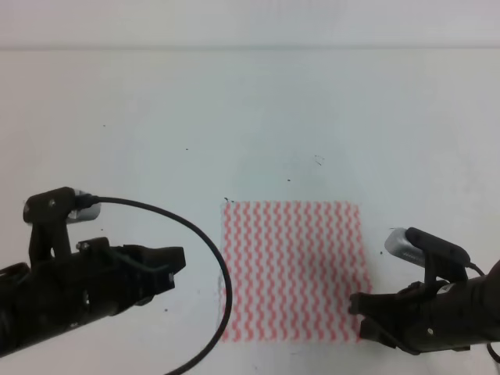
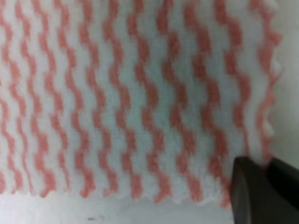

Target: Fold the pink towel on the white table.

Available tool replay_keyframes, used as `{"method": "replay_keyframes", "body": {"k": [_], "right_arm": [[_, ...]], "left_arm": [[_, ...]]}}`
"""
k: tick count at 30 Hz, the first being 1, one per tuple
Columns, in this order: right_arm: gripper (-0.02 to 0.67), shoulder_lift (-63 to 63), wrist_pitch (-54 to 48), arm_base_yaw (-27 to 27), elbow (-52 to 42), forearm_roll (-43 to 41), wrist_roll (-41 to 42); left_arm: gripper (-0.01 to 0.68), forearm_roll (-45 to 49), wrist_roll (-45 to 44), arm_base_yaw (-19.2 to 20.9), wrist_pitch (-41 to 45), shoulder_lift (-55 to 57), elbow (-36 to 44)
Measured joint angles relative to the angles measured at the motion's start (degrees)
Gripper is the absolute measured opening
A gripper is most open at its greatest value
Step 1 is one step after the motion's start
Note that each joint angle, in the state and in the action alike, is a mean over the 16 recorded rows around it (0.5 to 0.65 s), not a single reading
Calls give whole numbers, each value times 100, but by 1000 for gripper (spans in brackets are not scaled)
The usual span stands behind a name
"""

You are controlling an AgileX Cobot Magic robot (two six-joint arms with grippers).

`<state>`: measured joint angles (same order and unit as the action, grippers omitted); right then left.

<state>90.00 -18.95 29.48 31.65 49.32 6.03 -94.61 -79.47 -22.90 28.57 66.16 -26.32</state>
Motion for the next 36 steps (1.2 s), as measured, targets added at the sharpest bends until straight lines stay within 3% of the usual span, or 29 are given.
{"method": "replay_keyframes", "body": {"k": [6, 25, 30, 36], "right_arm": [[-13, -168, 86, 0, 36, 18, 5], [-17, -319, 681, 0, 809, 49, 41], [-17, -168, 765, 0, 1010, 30, 90], [-17, 21, 824, 0, 1195, 33, 144]], "left_arm": [[-6, 222, -469, 1, -3, 4, 0], [-7, 464, -2526, -49, 294, 66, 1], [-6, 458, -3056, -306, 280, 140, 0], [-6, 300, -3531, -888, -312, 321, 0]]}}
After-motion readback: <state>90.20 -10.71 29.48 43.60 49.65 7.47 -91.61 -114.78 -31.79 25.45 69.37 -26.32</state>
